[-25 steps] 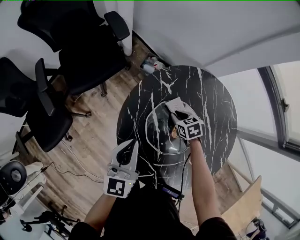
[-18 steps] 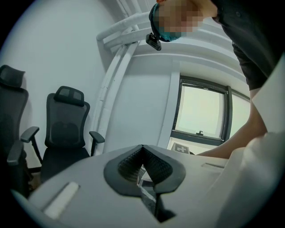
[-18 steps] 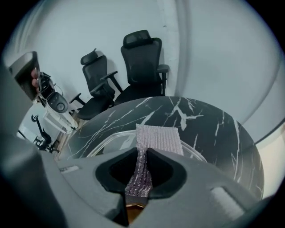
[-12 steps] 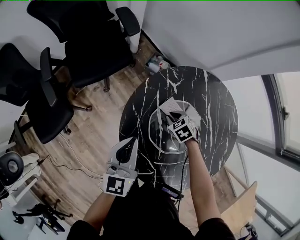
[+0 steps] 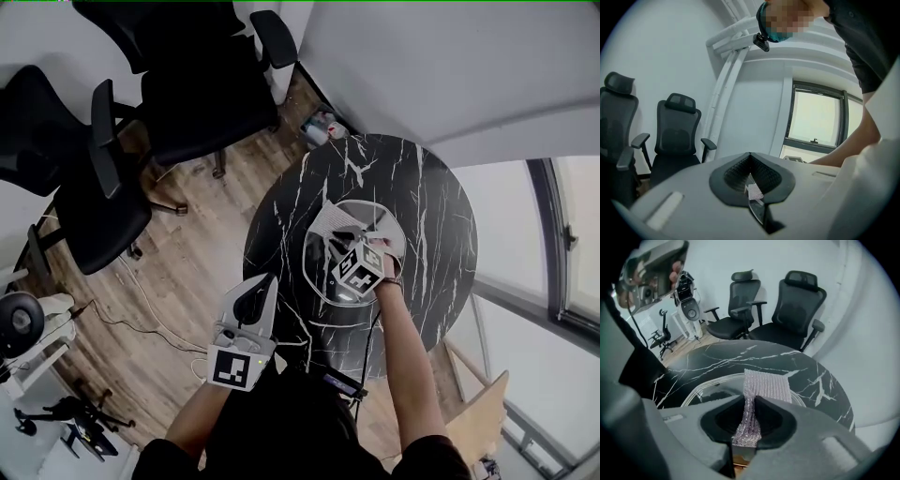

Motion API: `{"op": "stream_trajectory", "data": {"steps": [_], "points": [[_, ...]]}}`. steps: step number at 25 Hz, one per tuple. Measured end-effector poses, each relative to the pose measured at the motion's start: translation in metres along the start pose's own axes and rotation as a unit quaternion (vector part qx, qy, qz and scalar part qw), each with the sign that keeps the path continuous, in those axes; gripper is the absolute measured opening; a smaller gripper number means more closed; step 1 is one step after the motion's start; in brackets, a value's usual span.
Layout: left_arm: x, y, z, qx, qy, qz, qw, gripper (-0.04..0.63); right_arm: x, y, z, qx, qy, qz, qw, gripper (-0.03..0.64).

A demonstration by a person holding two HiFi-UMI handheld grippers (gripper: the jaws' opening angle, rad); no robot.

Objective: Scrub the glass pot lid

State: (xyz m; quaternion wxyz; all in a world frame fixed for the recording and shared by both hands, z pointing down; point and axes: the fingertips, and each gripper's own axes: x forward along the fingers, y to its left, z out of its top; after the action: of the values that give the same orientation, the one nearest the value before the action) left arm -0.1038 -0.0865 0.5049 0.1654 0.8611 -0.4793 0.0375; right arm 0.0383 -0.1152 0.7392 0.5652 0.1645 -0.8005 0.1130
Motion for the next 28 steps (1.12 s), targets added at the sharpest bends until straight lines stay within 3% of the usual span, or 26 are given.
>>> {"op": "stream_trajectory", "data": {"steps": [10,28], "points": [[-0.010,-0.003,-0.002,0.000,-0.009,0.011,0.9999,0.003,0.012,0.040,0.009,-0.120,0.026,-0.024,0.992,0.072],[-0.038,-0.042,-0.001,0.010,-0.017,0.018,0.9996,0.003,0.011,0.102,-0.004,-0.115,0.028,-0.014,0.993,0.072]]}}
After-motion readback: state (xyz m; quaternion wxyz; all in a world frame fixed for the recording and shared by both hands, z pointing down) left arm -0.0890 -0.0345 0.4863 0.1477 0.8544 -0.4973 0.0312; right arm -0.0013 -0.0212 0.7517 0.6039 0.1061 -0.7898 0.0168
